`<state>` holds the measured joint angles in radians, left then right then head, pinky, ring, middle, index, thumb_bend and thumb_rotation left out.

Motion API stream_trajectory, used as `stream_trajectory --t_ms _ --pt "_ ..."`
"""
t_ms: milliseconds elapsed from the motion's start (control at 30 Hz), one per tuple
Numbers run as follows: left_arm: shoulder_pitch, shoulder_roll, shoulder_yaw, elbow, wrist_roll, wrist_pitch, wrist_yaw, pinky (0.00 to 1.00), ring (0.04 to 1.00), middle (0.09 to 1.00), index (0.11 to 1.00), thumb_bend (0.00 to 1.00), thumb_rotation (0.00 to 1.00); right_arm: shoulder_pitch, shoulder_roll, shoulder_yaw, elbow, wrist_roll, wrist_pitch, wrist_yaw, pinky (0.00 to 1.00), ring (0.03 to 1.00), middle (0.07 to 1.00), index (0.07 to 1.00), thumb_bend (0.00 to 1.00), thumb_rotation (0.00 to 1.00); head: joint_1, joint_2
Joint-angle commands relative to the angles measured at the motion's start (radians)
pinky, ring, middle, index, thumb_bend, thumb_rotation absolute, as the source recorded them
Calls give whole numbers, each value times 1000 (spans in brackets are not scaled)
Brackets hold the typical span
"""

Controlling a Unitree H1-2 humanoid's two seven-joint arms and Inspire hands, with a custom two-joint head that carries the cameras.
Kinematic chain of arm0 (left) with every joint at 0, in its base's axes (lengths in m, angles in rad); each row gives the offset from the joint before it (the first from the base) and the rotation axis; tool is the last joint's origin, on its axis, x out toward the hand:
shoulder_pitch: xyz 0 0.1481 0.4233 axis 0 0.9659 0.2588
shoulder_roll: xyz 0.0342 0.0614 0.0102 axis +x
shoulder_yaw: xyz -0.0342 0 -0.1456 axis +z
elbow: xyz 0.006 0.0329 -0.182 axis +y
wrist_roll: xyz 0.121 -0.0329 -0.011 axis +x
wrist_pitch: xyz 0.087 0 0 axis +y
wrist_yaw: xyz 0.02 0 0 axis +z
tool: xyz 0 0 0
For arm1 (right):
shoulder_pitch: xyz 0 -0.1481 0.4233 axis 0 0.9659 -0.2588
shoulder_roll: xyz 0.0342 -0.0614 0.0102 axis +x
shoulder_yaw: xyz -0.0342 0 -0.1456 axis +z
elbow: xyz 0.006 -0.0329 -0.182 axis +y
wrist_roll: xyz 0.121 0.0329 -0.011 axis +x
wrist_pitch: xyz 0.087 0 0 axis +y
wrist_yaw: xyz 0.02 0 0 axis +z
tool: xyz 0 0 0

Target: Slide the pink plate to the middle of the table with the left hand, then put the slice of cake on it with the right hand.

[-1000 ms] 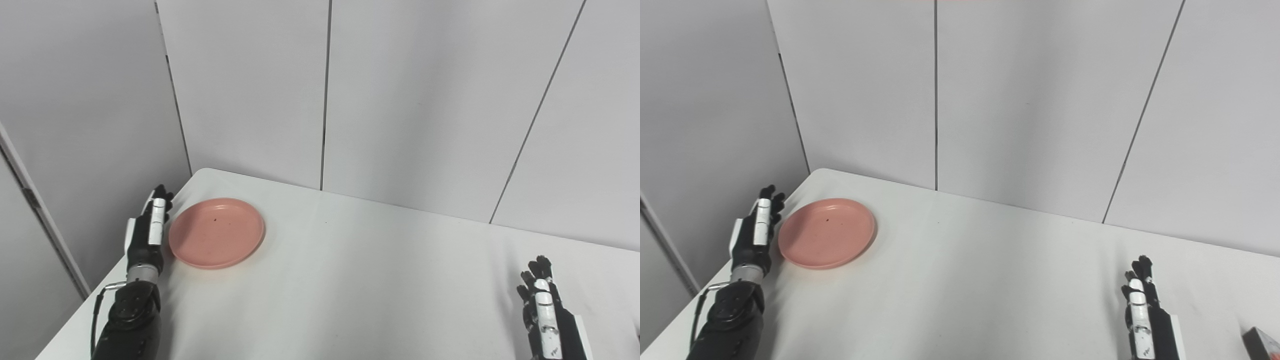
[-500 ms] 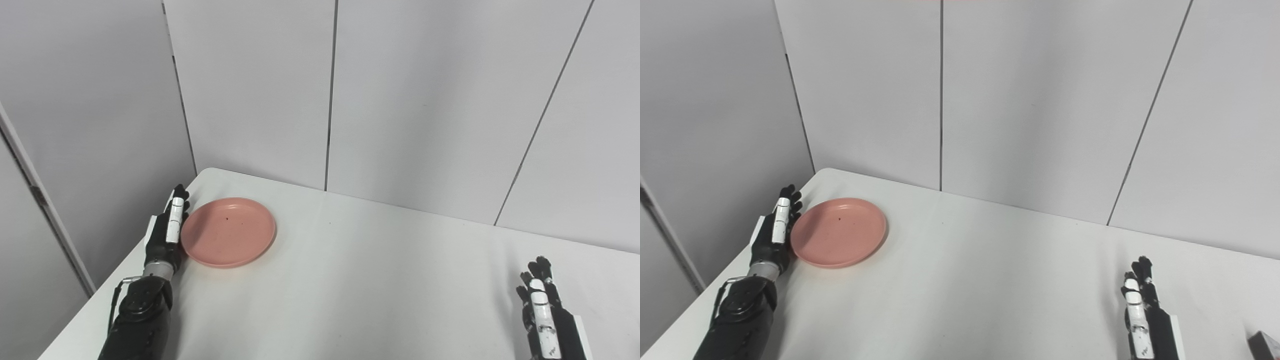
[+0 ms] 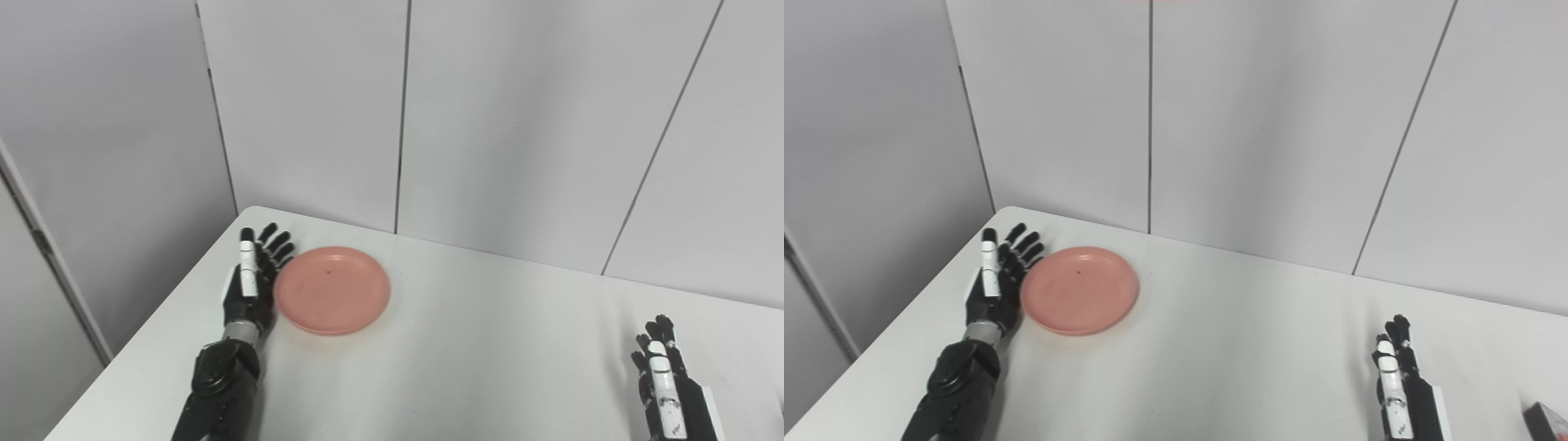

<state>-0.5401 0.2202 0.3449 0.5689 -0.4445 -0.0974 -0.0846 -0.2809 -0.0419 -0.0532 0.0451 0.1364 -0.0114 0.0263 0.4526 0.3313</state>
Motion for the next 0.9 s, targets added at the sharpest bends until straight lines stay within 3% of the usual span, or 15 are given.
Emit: stream_trajectory --t_ms 0,67,167,300,433,533,700,767,867 --pt "-12 2 7 -4 -28 29 -20 812 842 845 843 896 1000 -20 -2 -1 -40 3 -1 7 1000 1000 1000 1000 368 821 -1 0" --pt "-15 -7 6 4 -38 30 -33 794 829 834 835 894 1000 -18 -1 -2 -44 5 3 6 1000 1000 1000 1000 375 818 -6 4" --pt "-15 -29 -12 11 -45 31 -65 784 819 823 821 877 1000 -17 -9 13 -44 -39 -2 -1 1000 1000 1000 1000 333 949 -11 8" --pt "-10 -56 -38 0 -32 45 -75 792 818 819 817 870 1000 -25 -13 9 -19 -46 -17 1 1000 1000 1000 1000 330 990 -23 15" --pt "0 -81 -69 -22 -15 45 -75 800 819 819 813 859 1000 -29 -11 5 3 -46 -32 -1 1000 1000 1000 1000 362 962 -57 24" --pt "16 -108 -90 -62 -15 64 -74 789 812 812 810 850 1000 -35 -14 5 42 -52 -73 2 1000 1000 1000 1000 384 952 -137 44" --pt "45 -140 -123 -124 16 92 -52 795 811 806 804 843 1000 -58 -12 4 157 -64 -184 -1 1000 1000 1000 1000 518 885 -229 69" --pt "56 -148 -138 -141 31 99 -53 805 822 818 814 839 1000 -65 -7 6 182 -65 -198 -3 1000 1000 997 990 602 869 -270 83" --pt "74 -167 -161 -159 40 117 -64 823 840 834 828 846 1000 -65 6 6 187 -76 -204 -23 1000 987 983 968 609 850 -309 95"
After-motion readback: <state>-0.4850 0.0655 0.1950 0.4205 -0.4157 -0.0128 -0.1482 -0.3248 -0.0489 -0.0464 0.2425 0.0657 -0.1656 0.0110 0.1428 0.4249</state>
